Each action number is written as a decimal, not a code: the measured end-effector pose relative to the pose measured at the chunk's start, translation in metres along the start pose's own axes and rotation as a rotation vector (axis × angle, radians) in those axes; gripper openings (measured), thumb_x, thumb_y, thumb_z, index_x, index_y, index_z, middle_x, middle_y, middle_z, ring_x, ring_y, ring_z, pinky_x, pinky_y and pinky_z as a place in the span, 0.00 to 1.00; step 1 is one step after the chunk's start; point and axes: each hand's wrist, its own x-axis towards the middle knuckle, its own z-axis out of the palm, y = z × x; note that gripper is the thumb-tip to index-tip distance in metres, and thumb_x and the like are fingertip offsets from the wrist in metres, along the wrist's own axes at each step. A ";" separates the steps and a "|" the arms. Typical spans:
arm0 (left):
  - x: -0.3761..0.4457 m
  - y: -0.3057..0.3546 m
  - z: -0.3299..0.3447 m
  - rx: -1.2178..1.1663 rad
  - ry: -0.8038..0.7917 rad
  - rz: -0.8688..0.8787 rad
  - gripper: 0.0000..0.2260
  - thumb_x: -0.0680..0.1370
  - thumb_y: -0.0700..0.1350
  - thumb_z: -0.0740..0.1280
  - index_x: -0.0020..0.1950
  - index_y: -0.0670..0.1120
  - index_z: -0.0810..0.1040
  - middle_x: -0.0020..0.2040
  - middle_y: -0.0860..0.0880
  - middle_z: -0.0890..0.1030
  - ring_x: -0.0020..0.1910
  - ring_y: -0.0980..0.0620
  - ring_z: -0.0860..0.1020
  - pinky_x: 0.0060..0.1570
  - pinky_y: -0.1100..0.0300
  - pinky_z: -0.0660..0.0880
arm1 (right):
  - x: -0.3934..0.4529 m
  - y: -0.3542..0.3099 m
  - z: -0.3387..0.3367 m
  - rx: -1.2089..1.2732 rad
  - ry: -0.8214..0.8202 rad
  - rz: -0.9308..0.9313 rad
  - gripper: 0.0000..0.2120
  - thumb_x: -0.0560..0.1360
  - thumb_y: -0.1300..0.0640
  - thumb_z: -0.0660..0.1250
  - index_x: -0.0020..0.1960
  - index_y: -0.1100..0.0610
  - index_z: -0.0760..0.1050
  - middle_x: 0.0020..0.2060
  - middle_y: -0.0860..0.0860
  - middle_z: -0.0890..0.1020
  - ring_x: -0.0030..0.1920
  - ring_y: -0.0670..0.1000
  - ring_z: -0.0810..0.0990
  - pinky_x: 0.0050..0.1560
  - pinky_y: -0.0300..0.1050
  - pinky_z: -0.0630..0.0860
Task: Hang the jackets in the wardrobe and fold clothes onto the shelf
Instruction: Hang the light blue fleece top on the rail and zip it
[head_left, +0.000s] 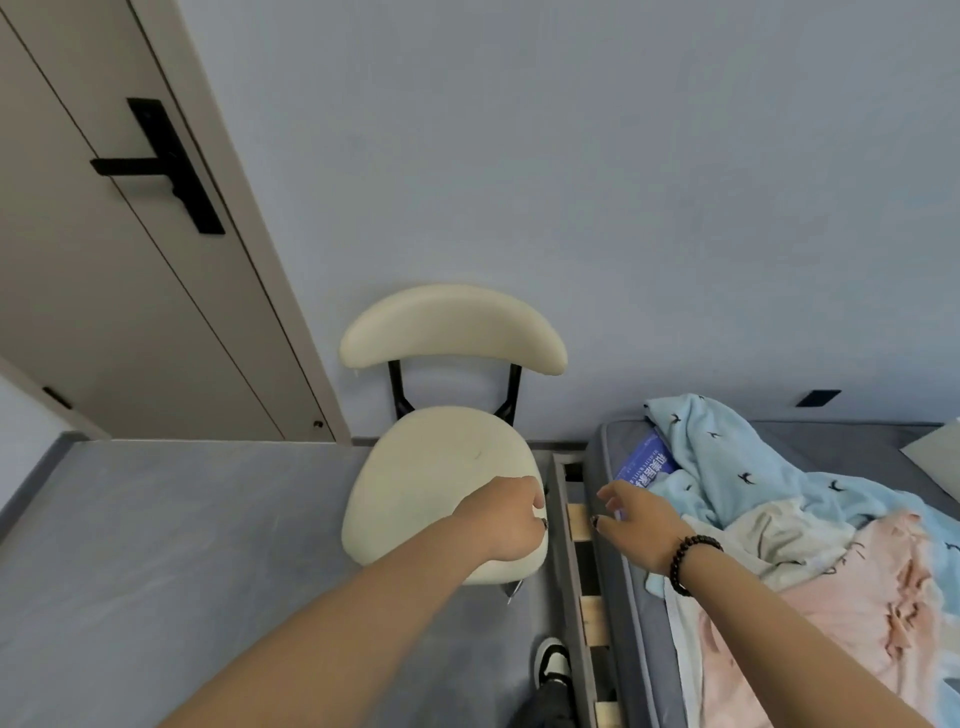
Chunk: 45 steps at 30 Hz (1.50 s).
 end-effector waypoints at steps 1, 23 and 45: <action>0.015 0.006 -0.002 0.004 -0.006 -0.010 0.15 0.79 0.46 0.60 0.66 0.50 0.71 0.63 0.50 0.76 0.60 0.48 0.75 0.55 0.54 0.73 | 0.016 0.007 -0.008 0.013 -0.003 -0.002 0.16 0.78 0.54 0.62 0.65 0.55 0.69 0.61 0.52 0.76 0.55 0.49 0.75 0.55 0.39 0.72; 0.331 0.107 0.041 0.022 -0.188 -0.175 0.13 0.79 0.43 0.59 0.62 0.49 0.73 0.57 0.49 0.78 0.54 0.49 0.76 0.57 0.52 0.76 | 0.305 0.275 -0.037 -0.342 -0.094 0.284 0.19 0.75 0.55 0.61 0.65 0.55 0.65 0.66 0.55 0.66 0.66 0.56 0.66 0.63 0.49 0.69; 0.346 0.147 0.088 0.027 -0.290 -0.166 0.12 0.79 0.43 0.59 0.61 0.49 0.74 0.59 0.50 0.77 0.54 0.51 0.76 0.51 0.58 0.74 | 0.272 0.324 -0.072 -0.354 -0.200 0.272 0.08 0.76 0.60 0.60 0.39 0.55 0.63 0.49 0.52 0.74 0.49 0.52 0.77 0.51 0.42 0.75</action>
